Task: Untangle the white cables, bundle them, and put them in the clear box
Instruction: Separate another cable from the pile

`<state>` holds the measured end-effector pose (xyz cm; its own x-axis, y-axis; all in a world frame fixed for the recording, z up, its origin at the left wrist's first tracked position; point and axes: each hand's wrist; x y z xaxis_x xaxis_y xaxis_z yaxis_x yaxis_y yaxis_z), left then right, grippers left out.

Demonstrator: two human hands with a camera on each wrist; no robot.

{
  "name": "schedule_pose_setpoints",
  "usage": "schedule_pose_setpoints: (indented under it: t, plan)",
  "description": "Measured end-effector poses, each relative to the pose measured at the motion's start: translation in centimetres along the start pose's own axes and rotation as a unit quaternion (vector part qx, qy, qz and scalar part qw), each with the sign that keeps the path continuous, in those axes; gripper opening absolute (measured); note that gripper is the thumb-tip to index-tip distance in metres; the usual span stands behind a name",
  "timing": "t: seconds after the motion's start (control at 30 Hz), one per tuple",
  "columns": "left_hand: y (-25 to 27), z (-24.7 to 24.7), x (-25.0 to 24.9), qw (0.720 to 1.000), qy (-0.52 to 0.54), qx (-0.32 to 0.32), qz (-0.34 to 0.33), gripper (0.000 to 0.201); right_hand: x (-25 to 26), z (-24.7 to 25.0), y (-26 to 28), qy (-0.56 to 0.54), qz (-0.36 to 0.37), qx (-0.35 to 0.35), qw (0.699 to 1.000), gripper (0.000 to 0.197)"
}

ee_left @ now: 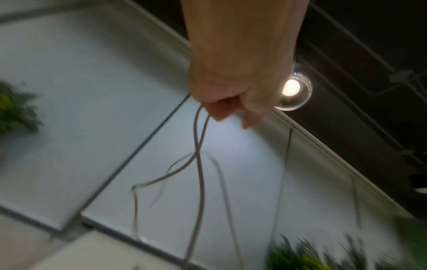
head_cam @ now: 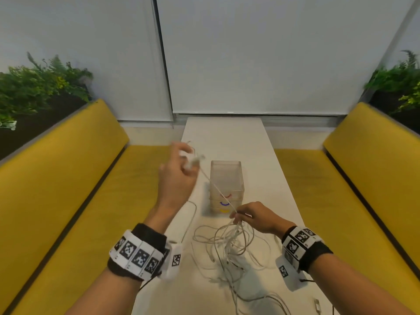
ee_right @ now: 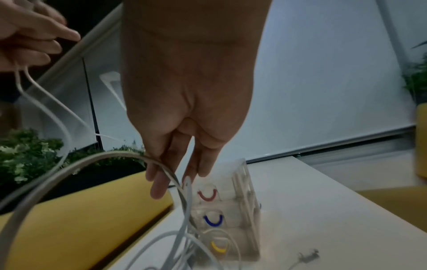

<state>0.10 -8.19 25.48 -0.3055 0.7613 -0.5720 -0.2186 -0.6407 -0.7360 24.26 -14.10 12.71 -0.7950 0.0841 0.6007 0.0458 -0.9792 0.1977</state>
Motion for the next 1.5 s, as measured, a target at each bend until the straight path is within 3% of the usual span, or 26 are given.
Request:
schedule_pose_setpoints:
  t: [0.07,0.13,0.2,0.27,0.37,0.53,0.6,0.67,0.77,0.9,1.07,1.2,1.3,1.4,1.5]
  plan:
    - [1.9,-1.5,-0.5,0.982,-0.003,0.187,-0.039,0.028,1.1,0.5,0.0,0.001,0.019,-0.009,1.0,0.024]
    - [3.5,-3.1,-1.1,0.935,-0.029,0.353,-0.023,0.045,2.3,1.1,0.1,-0.009,0.04,-0.027,0.999,0.022]
    - [4.4,-4.3,-0.5,0.911,-0.085,0.403,0.001,0.045,3.6,1.7,0.3,-0.028,0.064,-0.048,0.996,0.023]
    - [4.5,-4.7,0.5,0.906,-0.1,0.412,0.013,0.027,4.5,2.2,0.5,-0.034,0.08,-0.055,0.995,0.023]
    - [3.9,-4.5,2.0,0.912,-0.077,0.402,0.031,0.017,4.5,2.3,0.9,-0.064,0.078,-0.046,0.994,0.025]
    - [3.5,-4.8,2.0,0.931,0.02,0.35,0.1,0.033,4.7,1.6,1.2,-0.062,0.104,-0.046,0.992,0.02]
    - [3.7,-5.3,1.9,0.94,0.043,0.326,0.091,0.022,4.9,1.4,1.1,-0.058,0.106,-0.056,0.991,0.021]
    - [3.9,-5.5,2.2,0.953,0.07,0.283,0.08,0.007,5.1,1.4,1.1,-0.076,0.108,-0.067,0.989,0.026]
    - [4.0,-5.6,2.0,0.968,0.093,0.22,0.071,0.011,5.2,1.3,1.0,-0.098,0.106,-0.067,0.987,0.028]
    - [2.4,-4.9,0.8,0.986,0.133,0.083,0.063,0.016,4.5,0.8,0.7,-0.08,0.088,-0.055,0.991,0.025]
    - [-0.6,-2.1,-2.0,0.976,0.199,-0.044,0.071,0.021,3.3,0.8,0.4,-0.018,0.121,-0.062,0.991,0.022]
    - [-4.4,2.3,-4.0,0.959,0.233,-0.147,0.061,0.022,0.3,-0.6,1.0,0.032,0.074,-0.008,0.997,0.02]
    - [-5.8,3.9,-4.3,0.964,0.226,-0.135,0.048,0.021,-1.4,-1.6,1.4,-0.016,0.031,-0.046,0.998,0.02]
    - [-4.7,2.3,-4.0,0.97,0.226,-0.036,0.076,0.02,1.1,-0.9,1.3,-0.144,0.014,-0.094,0.985,0.025]
    - [-2.3,-0.4,-3.2,0.964,0.234,0.065,0.111,0.019,5.2,0.7,1.6,-0.264,0.028,-0.058,0.962,0.037]
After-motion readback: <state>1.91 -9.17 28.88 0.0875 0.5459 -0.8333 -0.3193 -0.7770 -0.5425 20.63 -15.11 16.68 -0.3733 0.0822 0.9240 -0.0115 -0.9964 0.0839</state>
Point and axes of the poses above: each hand's wrist, its own y-axis away from the middle knuckle, its own z-axis out of the back of the hand, x = y × z, and after that the axes turned 11 degrees about -z, right-handed
